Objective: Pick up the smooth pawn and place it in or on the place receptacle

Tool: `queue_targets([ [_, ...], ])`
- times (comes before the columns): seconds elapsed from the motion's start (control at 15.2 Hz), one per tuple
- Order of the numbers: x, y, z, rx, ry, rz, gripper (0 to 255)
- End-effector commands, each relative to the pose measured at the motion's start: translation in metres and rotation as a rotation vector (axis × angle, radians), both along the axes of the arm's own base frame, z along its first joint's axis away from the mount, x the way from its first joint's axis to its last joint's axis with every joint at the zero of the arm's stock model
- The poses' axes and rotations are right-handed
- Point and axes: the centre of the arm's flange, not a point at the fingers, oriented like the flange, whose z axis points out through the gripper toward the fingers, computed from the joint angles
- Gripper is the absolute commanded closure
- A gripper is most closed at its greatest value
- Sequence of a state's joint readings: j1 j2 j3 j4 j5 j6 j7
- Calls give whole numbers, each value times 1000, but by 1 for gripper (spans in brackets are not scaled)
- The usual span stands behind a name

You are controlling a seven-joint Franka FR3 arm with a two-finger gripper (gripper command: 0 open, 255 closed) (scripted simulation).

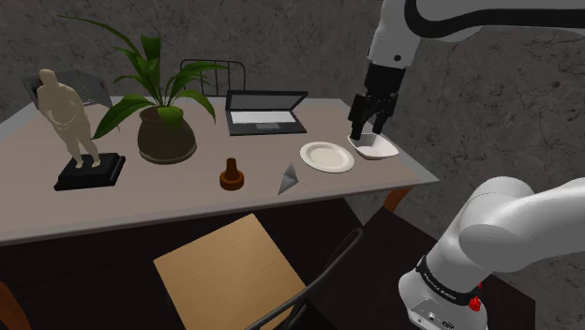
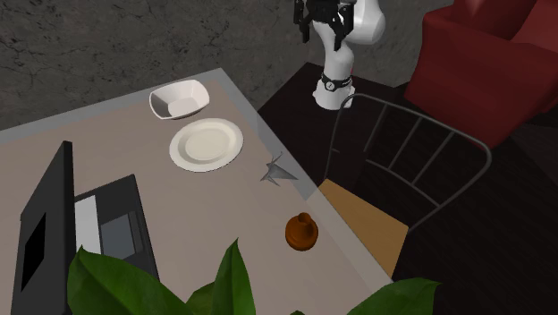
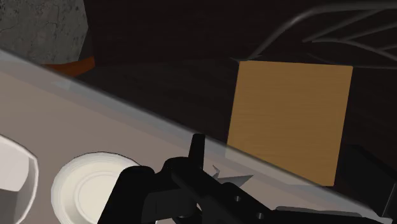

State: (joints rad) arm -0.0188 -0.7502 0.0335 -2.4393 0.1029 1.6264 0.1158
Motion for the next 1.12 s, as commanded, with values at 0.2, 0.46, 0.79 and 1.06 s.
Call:
queue_targets([
  [0.2,31,15,-18,-6,-8,2,0],
  [0.46,72,36,-43,-14,-18,5,0],
  [0.79,123,61,-73,-24,-31,8,0],
  [1.06,165,81,-97,-32,-41,11,0],
])
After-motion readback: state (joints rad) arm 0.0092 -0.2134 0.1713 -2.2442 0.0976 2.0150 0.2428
